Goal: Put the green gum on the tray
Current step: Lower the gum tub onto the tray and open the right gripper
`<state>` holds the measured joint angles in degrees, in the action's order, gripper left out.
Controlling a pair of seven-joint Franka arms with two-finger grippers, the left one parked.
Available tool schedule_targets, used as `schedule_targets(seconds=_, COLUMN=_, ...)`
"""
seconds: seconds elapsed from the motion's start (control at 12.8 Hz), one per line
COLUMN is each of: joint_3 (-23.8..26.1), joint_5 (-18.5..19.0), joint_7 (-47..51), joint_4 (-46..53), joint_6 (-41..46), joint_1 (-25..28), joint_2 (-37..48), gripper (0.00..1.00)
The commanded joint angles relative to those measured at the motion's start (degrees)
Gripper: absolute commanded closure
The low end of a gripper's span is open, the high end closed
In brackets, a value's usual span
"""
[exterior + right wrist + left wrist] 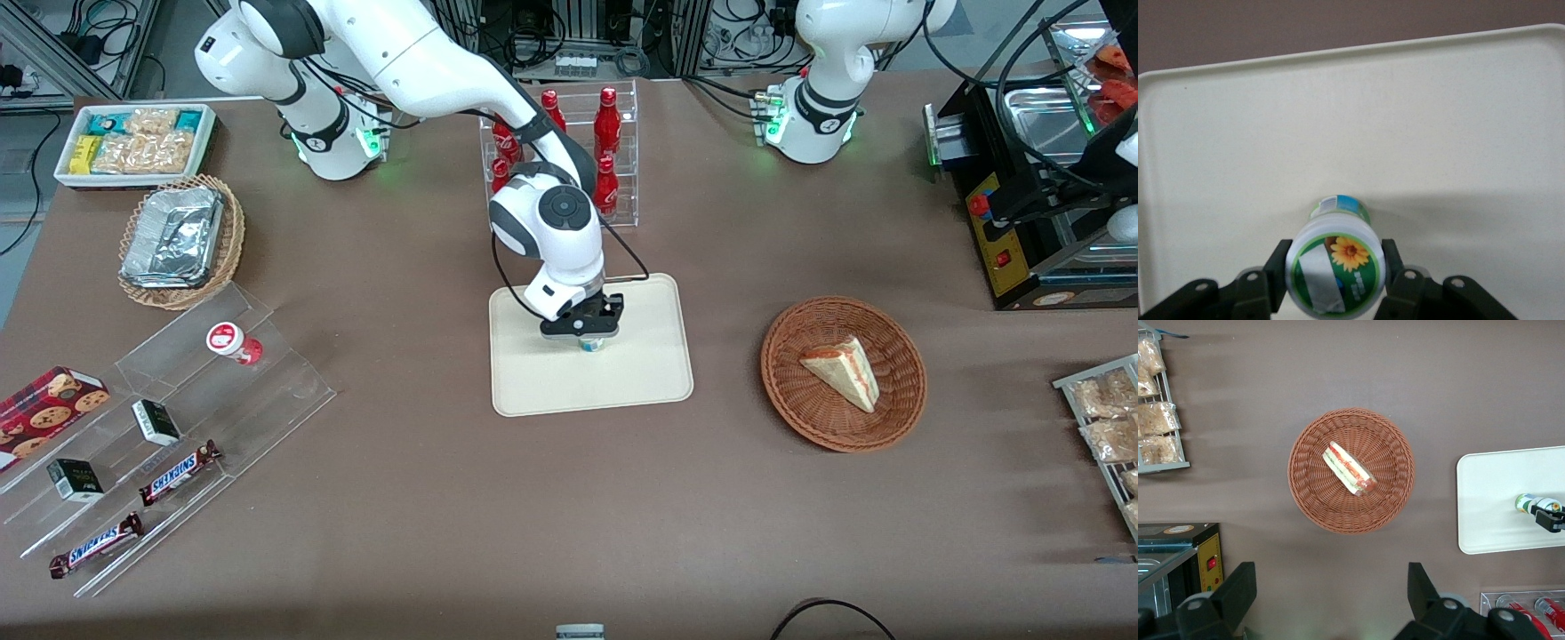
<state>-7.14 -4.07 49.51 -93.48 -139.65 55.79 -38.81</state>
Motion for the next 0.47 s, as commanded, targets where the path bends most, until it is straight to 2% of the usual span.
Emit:
schedule_targets(seconds=0.0, joint_3=0.2, joint_5=-1.8, joint_7=0.6, joint_4=1.3, joint_6=0.3, joint_1=0.5, joint_2=-0.9, gripper=0.76)
schedule_targets(seconds=0.08, joint_3=0.2, joint_5=-1.8, joint_7=0.6, joint_4=1.3, joint_6=0.3, joint_1=0.5, joint_2=-1.2, gripper=0.17)
schedule_targets(seconds=0.16, joint_3=0.2, joint_5=-1.5, joint_7=0.5, joint_4=1.3, joint_6=0.3, joint_1=0.5, joint_2=-1.2, gripper=0.0)
schedule_targets(seconds=0.39, joint_3=0.2, joint_5=-1.3, joint_7=-0.5, joint_4=1.1, joint_6=0.4, joint_1=0.1, joint_2=-0.7, gripper=0.0)
